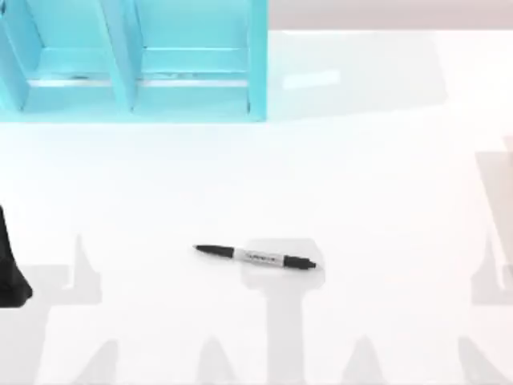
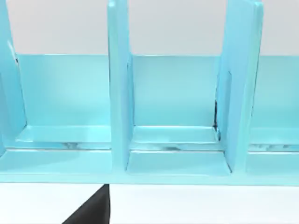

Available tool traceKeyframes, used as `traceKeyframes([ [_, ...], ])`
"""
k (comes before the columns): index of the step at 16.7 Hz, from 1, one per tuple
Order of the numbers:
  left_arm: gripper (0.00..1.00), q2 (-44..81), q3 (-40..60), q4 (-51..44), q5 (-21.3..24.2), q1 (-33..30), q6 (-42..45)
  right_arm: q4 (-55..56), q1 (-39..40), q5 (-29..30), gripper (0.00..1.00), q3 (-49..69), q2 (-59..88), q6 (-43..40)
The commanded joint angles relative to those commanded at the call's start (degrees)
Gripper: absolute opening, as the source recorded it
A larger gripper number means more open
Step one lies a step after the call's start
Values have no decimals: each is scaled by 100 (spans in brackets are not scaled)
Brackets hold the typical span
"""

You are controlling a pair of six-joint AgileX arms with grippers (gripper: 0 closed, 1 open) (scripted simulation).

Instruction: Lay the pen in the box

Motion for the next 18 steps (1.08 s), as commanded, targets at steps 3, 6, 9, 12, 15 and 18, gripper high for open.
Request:
traceKeyframes([
  [3,100,0,0,0,0,0,0,-26,22,-4,100,20,44,-17],
  [6,100,0,0,0,0,0,0,-265,219,-22,100,237,459,-169],
  [9,100,0,0,0,0,0,0,-682,550,-11,100,728,1226,-422],
  [12,100,0,0,0,0,0,0,-1186,961,46,100,1511,2226,-714],
  [15,100,0,0,0,0,0,0,-1719,1427,137,100,2562,3362,-1009],
  [18,100,0,0,0,0,0,0,-2256,1933,247,100,3817,4572,-1293],
])
